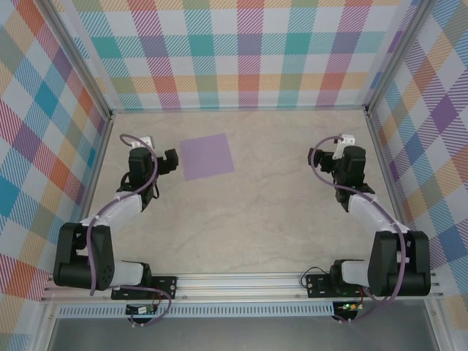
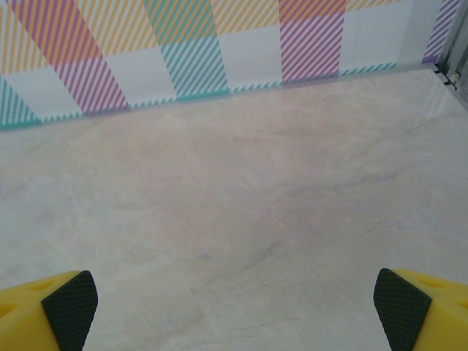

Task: Fold a paper plane with a square sheet of paper (pick it up from the middle)
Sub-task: Move the square sheet of paper to the center of the table.

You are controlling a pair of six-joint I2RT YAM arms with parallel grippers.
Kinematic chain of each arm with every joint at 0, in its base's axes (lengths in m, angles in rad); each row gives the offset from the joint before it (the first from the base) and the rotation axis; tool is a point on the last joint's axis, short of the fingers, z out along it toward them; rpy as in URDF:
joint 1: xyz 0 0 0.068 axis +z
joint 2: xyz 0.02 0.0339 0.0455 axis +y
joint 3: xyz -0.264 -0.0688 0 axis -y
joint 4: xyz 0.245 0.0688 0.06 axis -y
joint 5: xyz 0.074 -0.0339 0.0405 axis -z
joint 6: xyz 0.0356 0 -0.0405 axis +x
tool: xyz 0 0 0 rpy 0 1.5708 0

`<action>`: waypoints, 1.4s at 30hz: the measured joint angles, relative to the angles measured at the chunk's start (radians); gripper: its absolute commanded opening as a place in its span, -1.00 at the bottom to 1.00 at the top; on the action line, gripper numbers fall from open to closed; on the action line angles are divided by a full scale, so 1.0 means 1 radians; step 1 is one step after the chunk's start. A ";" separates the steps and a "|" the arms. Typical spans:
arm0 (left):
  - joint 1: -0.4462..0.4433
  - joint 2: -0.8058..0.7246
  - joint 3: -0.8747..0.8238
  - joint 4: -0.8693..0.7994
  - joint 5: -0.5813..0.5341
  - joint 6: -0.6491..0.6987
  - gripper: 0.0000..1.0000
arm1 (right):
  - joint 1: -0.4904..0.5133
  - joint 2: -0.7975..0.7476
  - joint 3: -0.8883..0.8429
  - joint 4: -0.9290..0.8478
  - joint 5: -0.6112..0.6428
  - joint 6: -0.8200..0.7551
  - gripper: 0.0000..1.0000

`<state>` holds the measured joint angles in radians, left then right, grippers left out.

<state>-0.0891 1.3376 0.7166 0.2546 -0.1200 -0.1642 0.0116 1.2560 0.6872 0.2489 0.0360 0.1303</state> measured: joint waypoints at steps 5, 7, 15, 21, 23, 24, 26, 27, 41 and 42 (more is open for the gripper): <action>-0.039 0.070 0.203 -0.212 0.030 -0.127 1.00 | 0.000 0.000 0.139 -0.246 -0.071 0.146 0.99; -0.071 0.130 0.268 -0.260 0.055 -0.171 0.99 | 0.000 0.011 0.163 -0.316 -0.113 0.207 0.99; -0.173 0.459 0.494 -0.412 0.183 -0.320 0.81 | 0.003 0.079 0.172 -0.476 -0.308 0.390 1.00; -0.233 0.626 0.658 -0.568 0.201 -0.368 0.76 | 0.042 0.104 0.172 -0.502 -0.378 0.449 1.00; -0.251 0.655 0.687 -0.595 0.206 -0.384 0.75 | 0.068 0.117 0.172 -0.501 -0.391 0.461 1.00; -0.257 0.668 0.697 -0.607 0.209 -0.393 0.74 | 0.078 0.124 0.172 -0.501 -0.395 0.465 0.99; -0.264 0.694 0.712 -0.626 0.209 -0.409 0.73 | 0.099 0.144 0.173 -0.501 -0.403 0.469 1.00; -0.266 0.705 0.718 -0.635 0.209 -0.417 0.72 | 0.107 0.154 0.174 -0.502 -0.405 0.470 1.00; -0.415 0.671 0.633 -0.590 0.196 -0.521 0.67 | 0.127 0.173 0.191 -0.558 -0.363 0.483 1.00; -0.438 0.660 0.616 -0.586 0.202 -0.532 0.67 | 0.127 0.170 0.191 -0.566 -0.357 0.483 0.99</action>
<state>-0.5274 1.9976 1.3327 -0.3313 0.0822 -0.6960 0.1387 1.4258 0.8783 -0.3168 -0.3210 0.6136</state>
